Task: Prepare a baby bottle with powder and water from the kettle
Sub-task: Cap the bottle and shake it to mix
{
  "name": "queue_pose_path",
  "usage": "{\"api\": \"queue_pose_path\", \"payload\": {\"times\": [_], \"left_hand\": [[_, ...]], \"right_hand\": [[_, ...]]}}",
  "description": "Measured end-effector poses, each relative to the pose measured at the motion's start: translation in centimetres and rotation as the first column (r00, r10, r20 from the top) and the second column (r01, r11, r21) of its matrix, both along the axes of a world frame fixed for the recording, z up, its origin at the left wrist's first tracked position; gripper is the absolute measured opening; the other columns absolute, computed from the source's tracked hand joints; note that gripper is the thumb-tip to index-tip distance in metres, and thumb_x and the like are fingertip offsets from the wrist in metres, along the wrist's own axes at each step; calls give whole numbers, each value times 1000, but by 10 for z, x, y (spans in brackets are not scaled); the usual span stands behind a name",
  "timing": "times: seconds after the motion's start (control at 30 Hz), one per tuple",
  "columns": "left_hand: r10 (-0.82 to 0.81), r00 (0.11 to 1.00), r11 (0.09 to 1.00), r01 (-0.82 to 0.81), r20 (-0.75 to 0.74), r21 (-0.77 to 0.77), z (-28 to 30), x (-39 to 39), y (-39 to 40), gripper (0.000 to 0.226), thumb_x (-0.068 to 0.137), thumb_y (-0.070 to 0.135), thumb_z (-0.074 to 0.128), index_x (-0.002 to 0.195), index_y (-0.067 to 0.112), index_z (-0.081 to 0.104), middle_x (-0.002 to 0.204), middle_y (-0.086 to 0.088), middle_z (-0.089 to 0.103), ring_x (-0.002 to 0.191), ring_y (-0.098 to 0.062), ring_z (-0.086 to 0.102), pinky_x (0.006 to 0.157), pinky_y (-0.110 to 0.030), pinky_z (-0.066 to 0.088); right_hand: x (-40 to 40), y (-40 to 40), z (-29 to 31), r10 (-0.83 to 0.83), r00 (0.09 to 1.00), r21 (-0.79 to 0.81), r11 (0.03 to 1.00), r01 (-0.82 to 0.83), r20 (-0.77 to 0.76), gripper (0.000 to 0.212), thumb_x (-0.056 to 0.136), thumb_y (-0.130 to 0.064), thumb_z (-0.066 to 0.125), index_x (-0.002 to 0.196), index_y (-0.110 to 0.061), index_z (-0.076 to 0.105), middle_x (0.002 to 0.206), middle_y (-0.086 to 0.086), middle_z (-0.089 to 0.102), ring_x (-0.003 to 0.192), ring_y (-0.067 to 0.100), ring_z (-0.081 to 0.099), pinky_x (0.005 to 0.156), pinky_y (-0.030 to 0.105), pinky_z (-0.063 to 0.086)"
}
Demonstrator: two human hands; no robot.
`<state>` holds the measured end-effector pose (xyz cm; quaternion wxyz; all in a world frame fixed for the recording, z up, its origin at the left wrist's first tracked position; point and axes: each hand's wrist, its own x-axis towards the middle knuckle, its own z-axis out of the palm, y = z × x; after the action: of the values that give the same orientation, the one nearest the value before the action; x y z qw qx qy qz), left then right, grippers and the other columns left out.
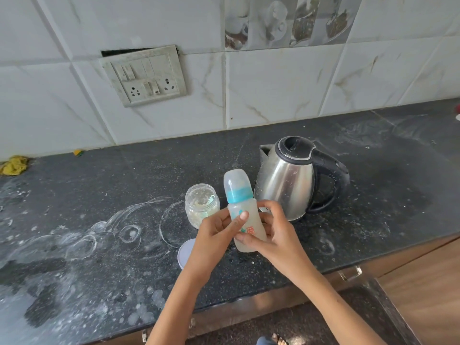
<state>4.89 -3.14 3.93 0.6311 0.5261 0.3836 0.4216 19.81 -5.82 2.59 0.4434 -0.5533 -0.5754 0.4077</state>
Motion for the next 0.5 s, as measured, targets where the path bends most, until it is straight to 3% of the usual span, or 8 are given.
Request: {"api": "queue_pose_path", "payload": {"times": [0.1,0.2,0.27,0.33,0.5], "left_hand": [[123,992,991,-121,-22,64,14,-2,6,37,79,33,67,108,9,65,99,-4,75,96,-18,70,83,-31,56],[255,963,961,-242,-87,135,18,1,12,42,71,36,81,101,13,64,95,-4,74,93,-22,70,82,-46,56],[273,959,955,-260,-75,142,19,5,14,38,71,31,81,98,10,64,92,-8,73,91,-25,70,79,-47,56],[269,963,954,-262,-34,145,22,9,15,30,75,23,76,96,5,63,91,-13,72,86,-22,70,72,-38,57],[154,988,978,-157,28,135,31,12,17,25,79,8,72,101,-1,64,81,0,70,77,-11,68,63,-21,54]], "right_hand": [[1,-1,3,2,995,50,999,-7,97,63,72,-30,85,117,-35,41,109,-6,67,97,8,66,74,21,56],[-2,-3,7,-4,978,110,994,-19,207,64,73,-35,83,118,-37,37,108,-16,62,98,2,62,71,16,54],[-2,-2,9,-25,974,143,990,-8,227,63,74,-42,80,120,-37,37,106,-17,63,96,2,63,72,20,55],[-1,-1,11,-34,977,157,988,1,212,63,73,-46,79,121,-33,39,106,-13,67,95,5,66,73,27,57],[5,1,16,32,998,27,999,-30,-56,65,68,-32,84,118,-29,43,99,4,75,94,18,72,83,48,57]]}}
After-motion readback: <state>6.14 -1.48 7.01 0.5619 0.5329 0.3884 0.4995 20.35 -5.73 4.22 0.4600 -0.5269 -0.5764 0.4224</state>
